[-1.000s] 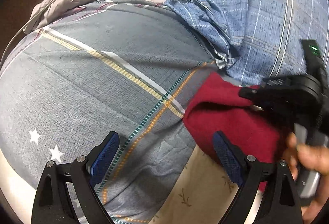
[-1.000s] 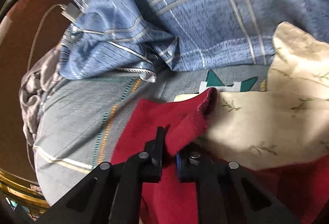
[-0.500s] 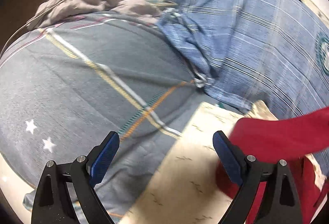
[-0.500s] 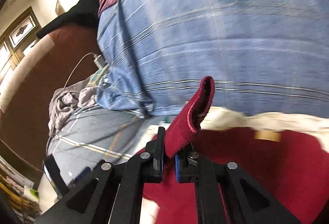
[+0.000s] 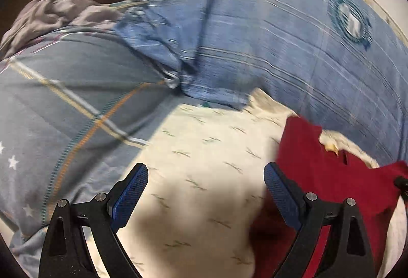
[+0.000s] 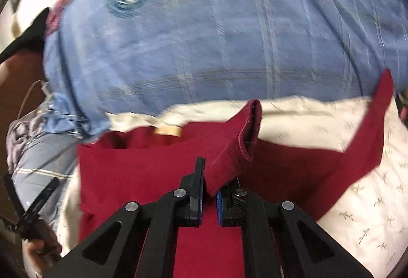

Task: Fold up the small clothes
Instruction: 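Fold the held sleeve across the shirt body and open the right gripper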

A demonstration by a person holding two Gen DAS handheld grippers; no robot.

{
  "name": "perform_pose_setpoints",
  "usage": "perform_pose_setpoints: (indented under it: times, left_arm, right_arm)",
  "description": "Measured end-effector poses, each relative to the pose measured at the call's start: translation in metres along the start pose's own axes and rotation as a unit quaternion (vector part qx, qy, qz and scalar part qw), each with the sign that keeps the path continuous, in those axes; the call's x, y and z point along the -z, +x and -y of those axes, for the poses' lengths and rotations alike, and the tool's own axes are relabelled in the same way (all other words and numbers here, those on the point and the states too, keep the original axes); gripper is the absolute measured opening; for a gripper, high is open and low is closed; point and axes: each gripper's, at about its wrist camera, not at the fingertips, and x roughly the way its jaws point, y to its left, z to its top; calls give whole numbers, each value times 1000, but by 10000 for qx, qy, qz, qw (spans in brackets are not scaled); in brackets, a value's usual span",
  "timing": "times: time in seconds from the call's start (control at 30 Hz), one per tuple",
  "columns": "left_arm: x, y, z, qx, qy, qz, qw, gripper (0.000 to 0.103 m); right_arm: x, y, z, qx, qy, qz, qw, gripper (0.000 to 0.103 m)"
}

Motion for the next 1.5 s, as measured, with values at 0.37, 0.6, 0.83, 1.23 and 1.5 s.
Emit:
perform_pose_setpoints:
  times: [0.37,0.6,0.83,1.23,1.5]
  left_arm:
    - [13,30,34,-304,815,-427,9953,92]
    - [1,25,16,-502,510,-344,9968,93]
    - [-9,26,-22,-798,-60,-322,9963,92]
    - [-23,22,-63,-747,-763,-307,9938,92]
    - [-22,14,-65,-646,-993,17,9930,93]
  right_arm:
    - [23,9,14,557,-5,-439,9975,20]
    - [18,-20,-53,-578,-494,-80,9971,53]
    - [16,42,-223,-1695,-2191,-411,9600,66]
    - [29,149,-265,-348,-2626,-1184,9570,10]
    - [14,160,-289,-1466,-1941,-1315,9610,9]
